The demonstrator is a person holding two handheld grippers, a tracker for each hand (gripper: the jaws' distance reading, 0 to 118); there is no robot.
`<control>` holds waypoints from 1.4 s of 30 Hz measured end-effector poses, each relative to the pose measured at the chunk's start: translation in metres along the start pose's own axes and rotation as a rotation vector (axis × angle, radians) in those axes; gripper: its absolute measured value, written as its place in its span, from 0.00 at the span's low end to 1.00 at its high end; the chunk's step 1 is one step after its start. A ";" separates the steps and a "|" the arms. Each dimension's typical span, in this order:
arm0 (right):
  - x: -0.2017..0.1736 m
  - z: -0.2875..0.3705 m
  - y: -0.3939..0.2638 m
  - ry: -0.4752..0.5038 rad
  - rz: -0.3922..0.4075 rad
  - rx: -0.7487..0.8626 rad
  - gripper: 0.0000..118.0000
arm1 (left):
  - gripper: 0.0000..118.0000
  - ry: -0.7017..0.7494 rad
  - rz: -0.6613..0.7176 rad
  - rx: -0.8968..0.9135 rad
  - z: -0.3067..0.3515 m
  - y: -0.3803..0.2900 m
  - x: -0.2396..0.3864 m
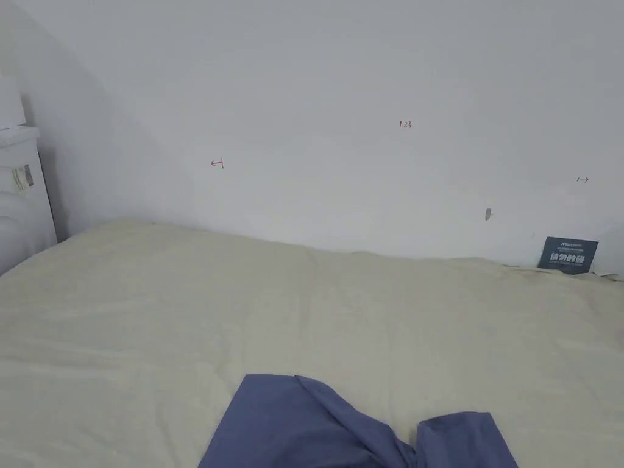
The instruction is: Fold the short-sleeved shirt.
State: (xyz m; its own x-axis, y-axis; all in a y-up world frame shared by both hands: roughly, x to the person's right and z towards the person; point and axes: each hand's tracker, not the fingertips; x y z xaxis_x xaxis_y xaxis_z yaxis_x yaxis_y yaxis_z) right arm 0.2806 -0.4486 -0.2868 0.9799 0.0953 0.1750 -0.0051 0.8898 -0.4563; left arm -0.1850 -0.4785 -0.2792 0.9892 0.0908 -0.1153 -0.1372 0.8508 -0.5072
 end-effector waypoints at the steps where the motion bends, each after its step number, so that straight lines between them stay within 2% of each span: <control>1: -0.003 0.003 0.004 0.025 -0.010 0.027 0.42 | 0.60 -0.007 -0.008 0.009 0.004 0.004 0.001; 4: -0.014 0.010 0.012 0.047 -0.003 0.074 0.40 | 0.58 -0.020 -0.032 0.046 0.018 0.015 0.012; 5: -0.018 0.012 0.013 0.055 0.003 0.082 0.35 | 0.54 -0.023 -0.039 0.055 0.021 0.017 0.015; 7: -0.024 0.017 0.013 0.063 0.011 0.103 0.10 | 0.34 -0.028 -0.057 0.080 0.037 0.026 0.030; 8: -0.026 0.019 0.011 0.062 0.011 0.113 0.03 | 0.24 -0.030 -0.063 0.084 0.040 0.026 0.033; 11: -0.030 0.027 0.010 0.082 -0.002 0.119 0.00 | 0.03 -0.035 -0.078 0.098 0.046 0.024 0.037; 12: -0.031 0.030 0.009 0.085 -0.005 0.123 0.00 | 0.00 -0.036 -0.082 0.100 0.049 0.022 0.039; 16: -0.034 0.038 0.003 0.097 0.002 0.127 0.00 | 0.00 -0.044 -0.103 0.108 0.059 0.014 0.036; 20: -0.034 0.047 -0.001 0.103 -0.013 0.118 0.00 | 0.00 -0.034 -0.053 0.107 0.069 0.009 0.027; 23: -0.035 0.048 -0.004 0.115 -0.006 0.105 0.00 | 0.00 -0.081 -0.020 0.028 0.060 0.007 0.015; 27: -0.037 0.046 -0.005 0.117 0.005 0.091 0.00 | 0.03 -0.077 -0.035 -0.052 0.033 0.010 -0.001; 31: -0.036 0.041 -0.006 0.116 0.000 0.079 0.00 | 0.03 -0.070 0.019 -0.115 0.006 0.016 -0.011; 42: -0.034 0.027 -0.001 0.105 0.006 0.059 0.00 | 0.03 -0.122 0.029 -0.162 -0.089 0.065 -0.003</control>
State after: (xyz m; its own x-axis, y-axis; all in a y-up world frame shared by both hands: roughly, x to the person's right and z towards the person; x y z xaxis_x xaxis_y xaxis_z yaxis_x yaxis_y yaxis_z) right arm 0.2421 -0.4401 -0.2686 0.9953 0.0564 0.0785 -0.0198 0.9142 -0.4047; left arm -0.2016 -0.4692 -0.3878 0.9823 0.1845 -0.0324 -0.1626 0.7534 -0.6371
